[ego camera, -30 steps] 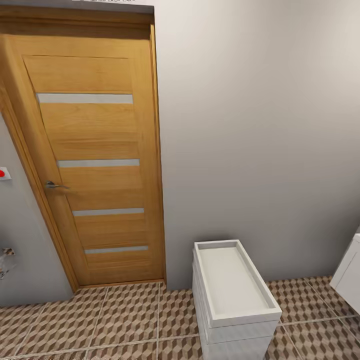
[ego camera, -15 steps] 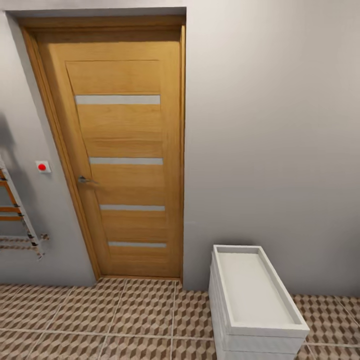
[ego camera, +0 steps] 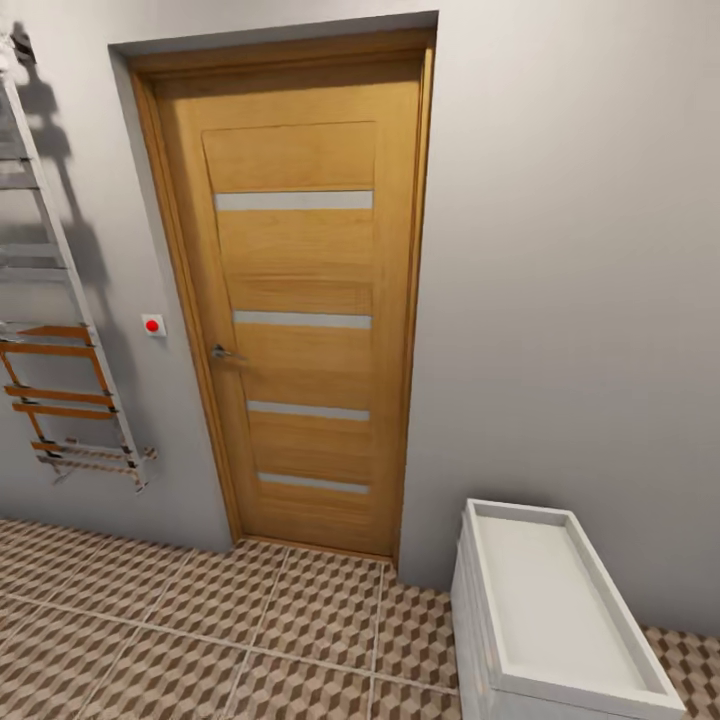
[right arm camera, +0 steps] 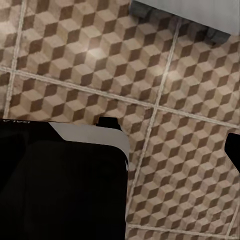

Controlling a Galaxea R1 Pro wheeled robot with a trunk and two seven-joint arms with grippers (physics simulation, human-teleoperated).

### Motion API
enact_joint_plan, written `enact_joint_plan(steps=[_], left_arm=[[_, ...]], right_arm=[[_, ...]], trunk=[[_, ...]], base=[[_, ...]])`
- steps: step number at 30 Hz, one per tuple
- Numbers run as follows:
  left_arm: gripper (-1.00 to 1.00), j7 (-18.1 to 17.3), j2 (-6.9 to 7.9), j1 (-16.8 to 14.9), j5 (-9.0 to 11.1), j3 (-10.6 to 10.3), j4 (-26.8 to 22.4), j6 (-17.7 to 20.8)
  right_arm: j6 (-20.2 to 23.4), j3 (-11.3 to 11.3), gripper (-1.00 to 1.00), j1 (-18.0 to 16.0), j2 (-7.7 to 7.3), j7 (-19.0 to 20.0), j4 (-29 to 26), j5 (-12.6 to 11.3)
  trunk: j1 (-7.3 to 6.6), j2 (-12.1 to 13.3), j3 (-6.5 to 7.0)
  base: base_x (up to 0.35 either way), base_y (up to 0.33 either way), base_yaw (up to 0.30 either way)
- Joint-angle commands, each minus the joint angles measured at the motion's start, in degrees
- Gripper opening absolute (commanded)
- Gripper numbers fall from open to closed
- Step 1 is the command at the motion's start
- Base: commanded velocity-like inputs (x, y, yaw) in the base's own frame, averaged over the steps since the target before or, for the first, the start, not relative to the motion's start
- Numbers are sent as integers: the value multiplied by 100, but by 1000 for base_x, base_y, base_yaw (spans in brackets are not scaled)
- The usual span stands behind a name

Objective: Take the four mousetraps from the cabinet in the bathroom and place them on the bathroom floor. Make sure all four end up on the same floor surface, and ensure that at least two of them are either under or directly next to the same bathroom sink.

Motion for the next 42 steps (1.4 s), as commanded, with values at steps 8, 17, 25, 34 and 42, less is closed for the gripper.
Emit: enact_joint_plan(steps=[8,17,25,34,42], left_arm=[[100,3,0,-5,50,-49,6,-18],[100,3,0,-5,48,-49,6,-18],[100,3,0,-5,47,-49,6,-18],[100,-20,-33,-5,66,-13,1,-17],[100,-30,-87,-5,92,5,4,-9]], right_arm=[[-17,35,100,-9,2,-28,18,29],[-16,35,100,-9,3,-31,18,18],[-17,35,100,-9,-6,-40,18,9],[8,35,100,-9,-2,-41,18,0],[34,35,100,-9,1,-44,18,-8]], trunk=[[2,-8,-10],[2,-8,-10],[2,-8,-10],[2,-8,-10],[2,-8,-10]], base=[[0,0,285],[0,0,285],[0,0,285],[0,0,285],[0,0,285]])
